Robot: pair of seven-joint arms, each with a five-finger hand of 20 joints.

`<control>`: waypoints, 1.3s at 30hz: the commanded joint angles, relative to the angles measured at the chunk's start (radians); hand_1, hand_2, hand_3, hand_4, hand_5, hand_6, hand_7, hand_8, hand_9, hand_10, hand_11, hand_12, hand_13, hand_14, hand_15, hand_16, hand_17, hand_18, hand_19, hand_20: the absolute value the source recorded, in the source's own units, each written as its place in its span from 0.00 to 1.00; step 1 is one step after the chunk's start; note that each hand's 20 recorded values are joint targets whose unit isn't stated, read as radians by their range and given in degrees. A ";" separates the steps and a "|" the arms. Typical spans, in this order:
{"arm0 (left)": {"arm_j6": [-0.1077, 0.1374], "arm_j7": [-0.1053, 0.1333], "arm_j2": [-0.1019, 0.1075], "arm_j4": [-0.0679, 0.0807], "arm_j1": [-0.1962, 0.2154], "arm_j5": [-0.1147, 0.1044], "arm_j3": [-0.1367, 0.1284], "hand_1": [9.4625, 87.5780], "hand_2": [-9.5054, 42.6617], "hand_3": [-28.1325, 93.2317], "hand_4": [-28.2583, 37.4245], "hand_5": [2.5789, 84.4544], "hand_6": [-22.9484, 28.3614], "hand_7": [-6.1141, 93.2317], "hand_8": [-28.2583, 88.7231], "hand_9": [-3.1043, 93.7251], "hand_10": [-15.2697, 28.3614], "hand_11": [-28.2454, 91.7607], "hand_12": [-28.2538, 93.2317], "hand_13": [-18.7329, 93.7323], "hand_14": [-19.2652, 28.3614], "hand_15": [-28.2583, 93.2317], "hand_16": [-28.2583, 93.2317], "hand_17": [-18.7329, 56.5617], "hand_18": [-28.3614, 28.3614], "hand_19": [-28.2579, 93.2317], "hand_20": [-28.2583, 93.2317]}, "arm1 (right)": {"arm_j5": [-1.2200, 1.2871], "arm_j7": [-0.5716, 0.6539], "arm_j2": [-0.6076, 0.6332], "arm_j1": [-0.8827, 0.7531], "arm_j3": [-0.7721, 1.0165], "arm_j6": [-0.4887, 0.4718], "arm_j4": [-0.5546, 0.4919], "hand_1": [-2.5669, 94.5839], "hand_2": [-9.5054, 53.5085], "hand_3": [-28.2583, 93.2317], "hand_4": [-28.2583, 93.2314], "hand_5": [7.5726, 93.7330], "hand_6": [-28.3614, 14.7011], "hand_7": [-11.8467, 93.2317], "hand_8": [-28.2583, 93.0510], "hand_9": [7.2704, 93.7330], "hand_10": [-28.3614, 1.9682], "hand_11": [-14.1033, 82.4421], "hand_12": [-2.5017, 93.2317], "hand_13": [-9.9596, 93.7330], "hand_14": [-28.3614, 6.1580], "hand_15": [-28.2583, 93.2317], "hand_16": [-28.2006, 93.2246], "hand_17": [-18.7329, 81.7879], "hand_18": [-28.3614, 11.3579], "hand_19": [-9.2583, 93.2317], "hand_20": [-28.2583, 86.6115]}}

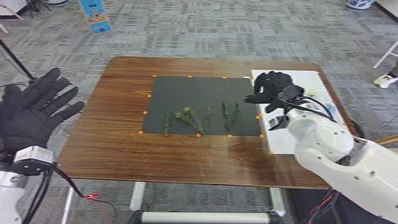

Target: Arrange flowers

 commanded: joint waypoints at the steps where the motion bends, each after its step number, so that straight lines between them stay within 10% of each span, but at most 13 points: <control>1: -0.006 -0.004 -0.005 -0.009 0.013 0.003 -0.008 0.16 0.05 0.74 0.00 0.31 0.50 0.20 0.18 0.28 0.61 0.34 0.37 0.34 0.71 0.33 0.27 0.12 0.98 0.58 0.23 | -0.006 0.115 0.071 -0.131 0.088 -0.074 0.103 0.28 0.00 0.88 0.00 0.48 0.54 0.32 0.16 0.55 0.52 0.37 0.26 0.73 0.55 0.93 0.55 0.51 0.14 0.98 0.75; 6: -0.006 0.001 -0.004 -0.012 0.014 0.003 -0.017 0.16 0.05 0.73 0.00 0.31 0.50 0.20 0.18 0.28 0.60 0.33 0.37 0.34 0.71 0.33 0.27 0.12 0.98 0.58 0.23 | 0.001 0.126 0.075 -0.174 0.108 -0.090 0.146 0.31 0.00 0.89 0.00 0.39 0.51 0.28 0.16 0.44 0.54 0.30 0.23 0.69 0.53 0.93 0.53 0.48 0.14 0.96 0.75; 21: 0.009 0.007 -0.006 -0.010 0.008 0.003 -0.009 0.16 0.06 0.73 0.00 0.31 0.50 0.20 0.18 0.28 0.60 0.34 0.37 0.34 0.71 0.33 0.27 0.12 0.98 0.58 0.24 | -0.037 0.119 -0.003 -0.060 -0.059 0.064 0.295 0.33 0.00 0.89 0.00 0.46 0.56 0.34 0.15 0.52 0.54 0.38 0.26 0.71 0.57 0.94 0.51 0.50 0.16 0.97 0.75; 31: 0.008 0.009 -0.013 -0.016 0.017 0.001 -0.015 0.16 0.06 0.73 0.00 0.31 0.50 0.20 0.18 0.28 0.61 0.34 0.37 0.34 0.71 0.33 0.27 0.12 0.98 0.58 0.24 | -0.068 0.102 -0.031 -0.014 -0.149 0.159 0.342 0.40 0.00 0.90 0.00 0.57 0.68 0.45 0.15 0.65 0.62 0.51 0.30 0.75 0.62 0.93 0.51 0.53 0.18 0.99 0.74; 34: 0.010 0.010 -0.013 -0.018 0.019 0.001 -0.016 0.16 0.06 0.74 0.00 0.31 0.50 0.20 0.18 0.28 0.61 0.34 0.37 0.34 0.71 0.33 0.27 0.12 0.98 0.58 0.24 | -0.084 0.094 -0.035 -0.003 -0.173 0.199 0.358 0.51 0.00 0.86 0.00 0.62 0.71 0.56 0.26 0.79 0.72 0.39 0.50 0.77 0.64 0.93 0.52 0.55 0.19 1.00 0.73; 39: 0.008 0.014 -0.011 -0.022 0.019 0.002 -0.021 0.16 0.06 0.74 0.00 0.31 0.50 0.20 0.18 0.28 0.61 0.34 0.37 0.34 0.71 0.33 0.27 0.12 0.98 0.58 0.24 | -0.087 0.071 -0.031 -0.011 -0.160 0.225 0.349 0.56 0.00 0.87 0.00 0.71 0.72 0.57 0.27 0.86 0.76 0.40 0.54 0.80 0.66 0.92 0.53 0.57 0.19 1.00 0.73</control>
